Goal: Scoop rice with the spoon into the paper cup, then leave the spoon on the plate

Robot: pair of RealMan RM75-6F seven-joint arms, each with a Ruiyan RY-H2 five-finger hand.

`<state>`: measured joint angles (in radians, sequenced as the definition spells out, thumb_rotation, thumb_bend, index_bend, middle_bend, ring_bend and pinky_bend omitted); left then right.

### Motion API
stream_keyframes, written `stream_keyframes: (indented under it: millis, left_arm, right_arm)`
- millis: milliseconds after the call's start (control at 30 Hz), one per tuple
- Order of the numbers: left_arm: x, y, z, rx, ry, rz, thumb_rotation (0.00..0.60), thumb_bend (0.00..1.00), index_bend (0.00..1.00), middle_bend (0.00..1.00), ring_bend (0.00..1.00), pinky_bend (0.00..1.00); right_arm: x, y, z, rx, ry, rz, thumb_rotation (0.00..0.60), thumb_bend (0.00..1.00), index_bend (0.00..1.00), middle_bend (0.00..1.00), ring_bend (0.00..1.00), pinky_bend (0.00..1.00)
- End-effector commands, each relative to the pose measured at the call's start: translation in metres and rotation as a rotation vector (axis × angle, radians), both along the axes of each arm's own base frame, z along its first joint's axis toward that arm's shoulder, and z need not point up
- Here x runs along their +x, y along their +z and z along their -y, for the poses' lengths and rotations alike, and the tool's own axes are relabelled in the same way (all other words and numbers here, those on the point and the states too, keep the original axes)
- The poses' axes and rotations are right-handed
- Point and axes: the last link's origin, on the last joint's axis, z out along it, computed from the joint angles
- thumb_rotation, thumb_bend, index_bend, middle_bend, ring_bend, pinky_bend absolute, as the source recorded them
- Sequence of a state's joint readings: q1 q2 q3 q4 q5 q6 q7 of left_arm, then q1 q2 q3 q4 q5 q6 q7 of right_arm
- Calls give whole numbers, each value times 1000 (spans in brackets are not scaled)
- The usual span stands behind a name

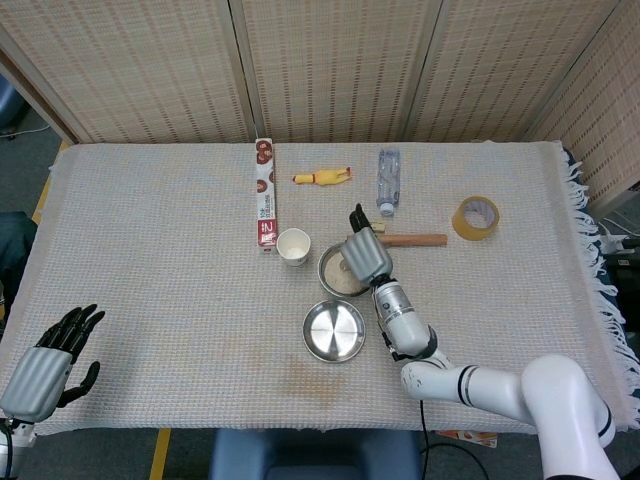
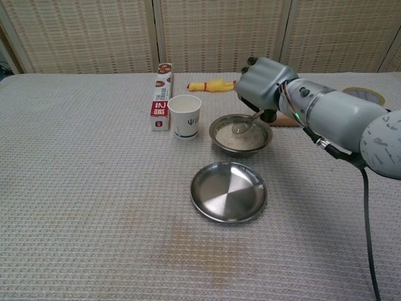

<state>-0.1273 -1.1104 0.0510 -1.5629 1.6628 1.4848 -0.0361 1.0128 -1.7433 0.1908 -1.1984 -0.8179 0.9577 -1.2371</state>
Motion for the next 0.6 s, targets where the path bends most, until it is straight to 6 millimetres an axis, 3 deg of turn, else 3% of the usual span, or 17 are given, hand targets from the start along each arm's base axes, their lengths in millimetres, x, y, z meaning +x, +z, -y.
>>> stream_keyframes:
  millis: [33,600]
  left_arm:
    - [0,0,0,-1,-1,-1,600,482,0,0,0,197]
    - [0,-1,-1,-1,12,-9,600,482,0,0,0,197]
  right_arm:
    - [1,-4,-3,8,4,-14,600,326,928,574,80,31]
    - [-2,-12,-9,94,-98,92,600,326,932,577,92,31]
